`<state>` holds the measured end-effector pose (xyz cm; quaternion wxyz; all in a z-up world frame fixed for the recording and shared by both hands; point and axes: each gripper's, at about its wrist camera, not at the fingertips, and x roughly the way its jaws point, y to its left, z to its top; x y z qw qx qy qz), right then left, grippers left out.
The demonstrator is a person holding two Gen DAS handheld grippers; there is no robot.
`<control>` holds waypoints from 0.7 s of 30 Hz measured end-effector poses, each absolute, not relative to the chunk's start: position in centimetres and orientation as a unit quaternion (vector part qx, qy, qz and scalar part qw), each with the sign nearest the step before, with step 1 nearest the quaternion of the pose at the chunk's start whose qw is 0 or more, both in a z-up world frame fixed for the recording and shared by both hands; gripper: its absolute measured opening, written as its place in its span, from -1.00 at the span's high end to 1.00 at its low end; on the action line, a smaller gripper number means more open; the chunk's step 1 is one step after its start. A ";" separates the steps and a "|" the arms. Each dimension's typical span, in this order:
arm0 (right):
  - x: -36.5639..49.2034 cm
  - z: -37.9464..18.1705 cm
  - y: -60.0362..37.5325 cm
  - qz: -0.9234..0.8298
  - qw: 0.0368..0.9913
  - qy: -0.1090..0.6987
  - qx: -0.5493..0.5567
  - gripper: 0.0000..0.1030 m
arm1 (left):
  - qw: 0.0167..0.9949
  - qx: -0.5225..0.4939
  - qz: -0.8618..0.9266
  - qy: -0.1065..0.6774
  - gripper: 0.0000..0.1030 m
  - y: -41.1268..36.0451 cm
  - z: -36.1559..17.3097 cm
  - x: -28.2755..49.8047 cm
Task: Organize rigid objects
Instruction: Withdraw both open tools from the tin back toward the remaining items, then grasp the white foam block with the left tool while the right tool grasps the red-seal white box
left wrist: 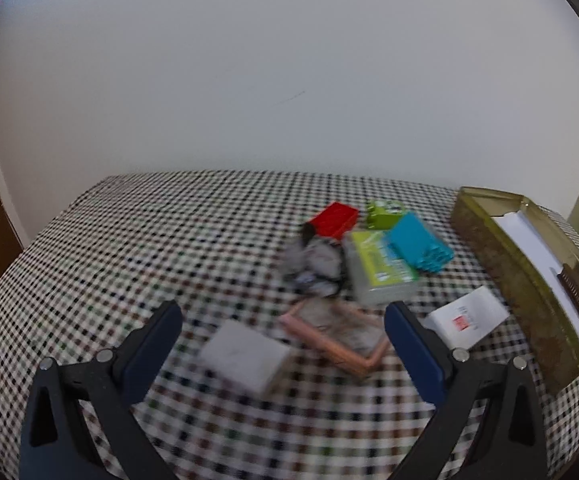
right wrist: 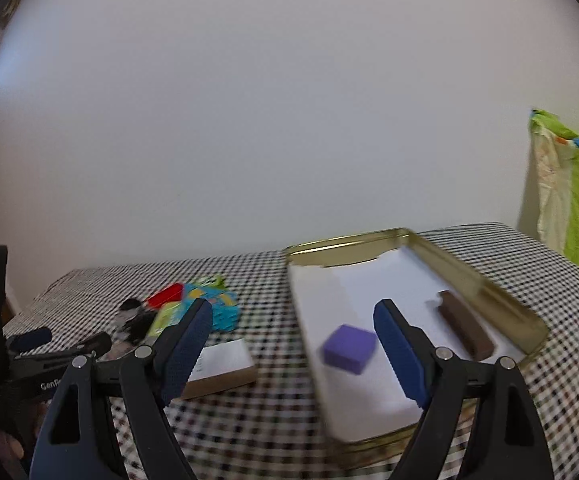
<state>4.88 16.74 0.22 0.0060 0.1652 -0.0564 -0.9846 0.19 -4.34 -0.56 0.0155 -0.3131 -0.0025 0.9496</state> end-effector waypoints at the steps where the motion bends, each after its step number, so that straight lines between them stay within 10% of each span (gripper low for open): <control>1: 4.7 0.1 16.1 -0.984 0.014 -0.054 0.172 -0.64 | 0.014 -0.319 0.948 -0.006 -0.99 -5.1 -0.7 0.0; 21: 1.0 -3.3 12.3 -0.937 0.079 -0.093 0.326 -0.64 | 0.042 -0.426 0.902 -0.047 -0.99 -8.3 -3.8 -3.0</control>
